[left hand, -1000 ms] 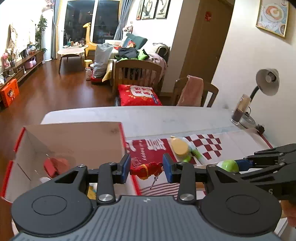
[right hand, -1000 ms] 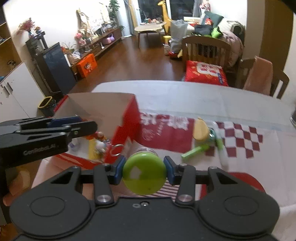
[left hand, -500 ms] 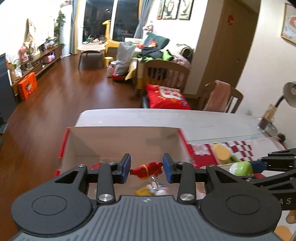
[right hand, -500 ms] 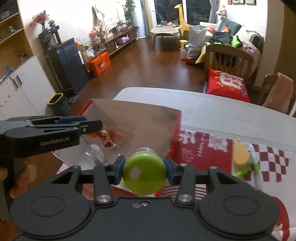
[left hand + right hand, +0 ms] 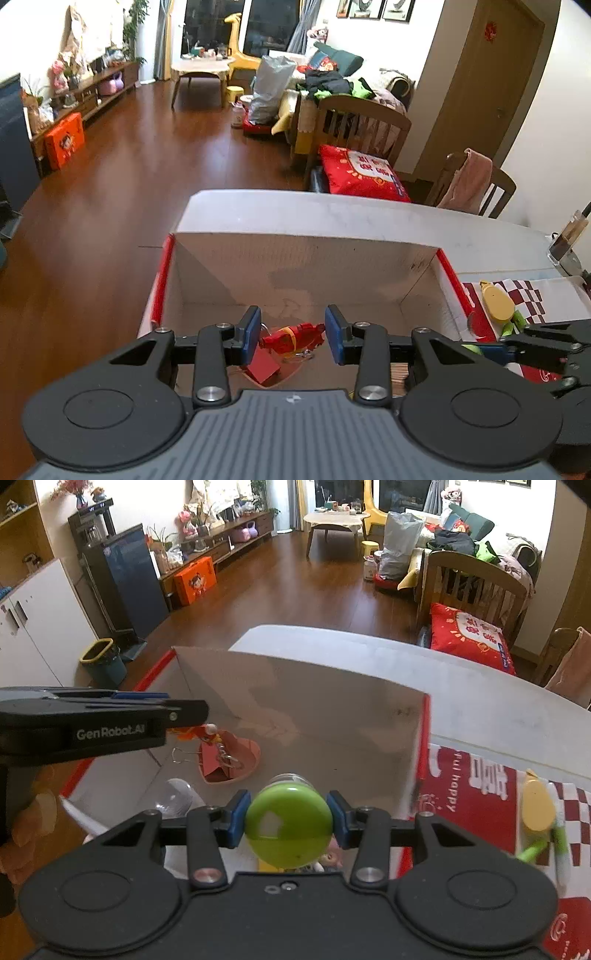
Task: Organize rigid objects
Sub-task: 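Carry the horse keychain with the left tool while the right tool carries the toothpick jar over the red box, then release the horse keychain with the left tool while the right tool drops the toothpick jar inside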
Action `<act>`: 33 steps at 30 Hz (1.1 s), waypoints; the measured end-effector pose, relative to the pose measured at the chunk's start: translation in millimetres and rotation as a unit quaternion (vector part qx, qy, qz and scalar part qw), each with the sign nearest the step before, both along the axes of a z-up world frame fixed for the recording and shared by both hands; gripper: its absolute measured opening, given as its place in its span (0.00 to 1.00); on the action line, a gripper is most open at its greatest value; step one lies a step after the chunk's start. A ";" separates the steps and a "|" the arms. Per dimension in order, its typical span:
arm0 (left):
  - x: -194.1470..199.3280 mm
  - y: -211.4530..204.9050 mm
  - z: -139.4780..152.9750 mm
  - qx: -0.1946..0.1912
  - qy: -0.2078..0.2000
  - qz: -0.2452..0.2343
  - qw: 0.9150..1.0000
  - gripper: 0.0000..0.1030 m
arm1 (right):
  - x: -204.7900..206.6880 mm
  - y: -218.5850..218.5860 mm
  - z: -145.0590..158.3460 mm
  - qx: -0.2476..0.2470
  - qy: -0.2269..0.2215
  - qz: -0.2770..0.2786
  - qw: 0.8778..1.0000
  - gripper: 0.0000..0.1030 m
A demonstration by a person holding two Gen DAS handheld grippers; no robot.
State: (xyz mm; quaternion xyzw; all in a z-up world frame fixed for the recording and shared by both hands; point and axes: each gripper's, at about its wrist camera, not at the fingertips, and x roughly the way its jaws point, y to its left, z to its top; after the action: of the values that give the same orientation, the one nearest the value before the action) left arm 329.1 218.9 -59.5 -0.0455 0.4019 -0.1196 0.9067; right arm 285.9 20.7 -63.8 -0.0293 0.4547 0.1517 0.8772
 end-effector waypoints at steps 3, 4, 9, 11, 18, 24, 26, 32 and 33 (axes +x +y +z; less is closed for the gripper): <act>4.6 -3.3 -13.5 0.001 0.009 -0.006 1.000 0.36 | 4.1 6.5 -9.9 -0.003 -0.002 0.002 1.000 0.43; 5.7 -4.0 -18.2 0.001 0.014 -0.009 1.000 0.36 | 5.3 9.0 -13.1 -0.007 -0.001 0.005 1.000 0.43; 11.1 -7.1 -33.7 0.009 0.031 -0.018 0.999 0.36 | 6.6 17.8 -23.1 -0.019 0.005 0.013 1.000 0.42; 11.4 -7.5 -38.1 0.012 0.037 -0.019 0.999 0.36 | 4.2 19.3 -28.1 -0.025 0.012 0.016 0.999 0.42; 12.6 -7.1 -48.4 0.016 0.057 -0.023 0.998 0.36 | 0.1 20.8 -31.4 -0.028 0.021 0.024 0.999 0.43; 11.9 -9.6 -47.9 0.028 0.066 -0.025 0.997 0.36 | -2.5 18.8 -30.9 -0.024 0.027 0.032 0.999 0.47; 10.4 -9.9 -46.8 0.029 0.068 -0.025 0.997 0.37 | -4.8 18.9 -28.3 -0.021 0.027 0.036 0.999 0.53; 1.5 -9.9 -38.7 0.026 0.057 -0.024 0.998 0.53 | -13.9 15.1 -19.3 -0.011 0.023 0.043 0.999 0.58; -1.2 -10.0 -36.8 0.025 0.054 -0.026 0.998 0.53 | -14.2 14.2 -17.7 -0.008 0.023 0.042 0.999 0.59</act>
State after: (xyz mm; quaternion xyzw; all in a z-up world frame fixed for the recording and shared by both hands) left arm 327.9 208.9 -96.3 -0.0187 0.4544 -0.1301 0.8811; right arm 271.7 34.9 -81.5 -0.0522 0.4740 0.1852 0.8592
